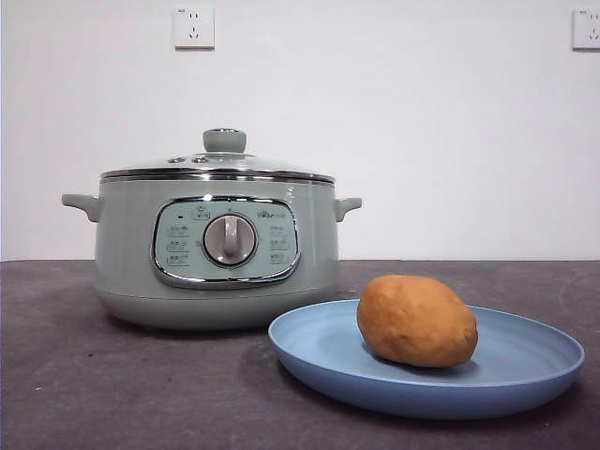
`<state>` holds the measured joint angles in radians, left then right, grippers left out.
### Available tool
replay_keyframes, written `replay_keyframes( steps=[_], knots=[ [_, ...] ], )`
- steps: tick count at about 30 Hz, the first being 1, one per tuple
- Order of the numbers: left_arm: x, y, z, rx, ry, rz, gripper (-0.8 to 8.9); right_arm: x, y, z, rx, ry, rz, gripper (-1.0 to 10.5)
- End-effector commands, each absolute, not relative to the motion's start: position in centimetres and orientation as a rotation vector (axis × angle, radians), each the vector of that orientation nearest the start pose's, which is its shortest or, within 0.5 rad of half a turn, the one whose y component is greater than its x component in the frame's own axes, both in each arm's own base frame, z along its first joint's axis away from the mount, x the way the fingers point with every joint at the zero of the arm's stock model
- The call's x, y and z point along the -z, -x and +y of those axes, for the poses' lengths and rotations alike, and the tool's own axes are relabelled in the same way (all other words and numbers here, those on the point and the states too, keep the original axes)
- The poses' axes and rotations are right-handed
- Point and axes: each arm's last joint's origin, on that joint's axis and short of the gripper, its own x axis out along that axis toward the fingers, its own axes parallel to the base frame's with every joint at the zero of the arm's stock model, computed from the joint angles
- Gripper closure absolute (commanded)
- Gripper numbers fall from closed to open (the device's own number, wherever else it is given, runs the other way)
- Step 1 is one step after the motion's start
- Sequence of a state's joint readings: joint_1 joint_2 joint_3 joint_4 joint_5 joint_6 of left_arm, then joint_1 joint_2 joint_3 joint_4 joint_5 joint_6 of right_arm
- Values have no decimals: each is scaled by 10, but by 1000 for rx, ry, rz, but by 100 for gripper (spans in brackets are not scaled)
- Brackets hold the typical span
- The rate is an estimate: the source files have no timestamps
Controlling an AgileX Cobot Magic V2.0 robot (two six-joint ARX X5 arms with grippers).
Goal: Take the potato out from the steamer,put the potato on the plate,close the lid
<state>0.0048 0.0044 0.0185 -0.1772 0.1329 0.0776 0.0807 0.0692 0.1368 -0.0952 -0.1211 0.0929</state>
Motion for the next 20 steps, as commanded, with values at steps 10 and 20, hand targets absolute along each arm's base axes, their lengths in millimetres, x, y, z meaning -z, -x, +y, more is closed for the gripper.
replay_keyframes(
  steps=[10, 20],
  knots=[
    [-147, -96, -3, 129, -61, 170, 817, -155, -96, 10, -137, -145, 115, 946],
    [-148, -96, -3, 129, -61, 168, 817, -149, -95, 10, -135, -173, 185, 946]
  ],
)
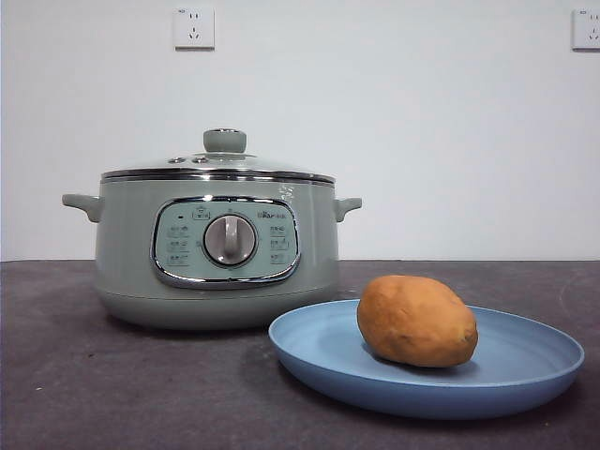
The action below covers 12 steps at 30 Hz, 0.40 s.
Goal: Take the potato out from the steamer,put the potato on the plate,close the lid
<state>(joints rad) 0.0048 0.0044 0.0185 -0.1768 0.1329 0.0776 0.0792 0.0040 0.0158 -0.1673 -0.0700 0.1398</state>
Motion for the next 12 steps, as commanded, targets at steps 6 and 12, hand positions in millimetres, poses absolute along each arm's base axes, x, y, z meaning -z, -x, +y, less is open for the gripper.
replay_keyframes(
  steps=[6, 12],
  knots=[
    [-148, -96, -3, 130, -61, 168, 817, -149, -95, 10, -132, -173, 182, 946],
    [-148, -96, -3, 129, -61, 168, 817, -149, -95, 10, -132, -173, 183, 946]
  ],
)
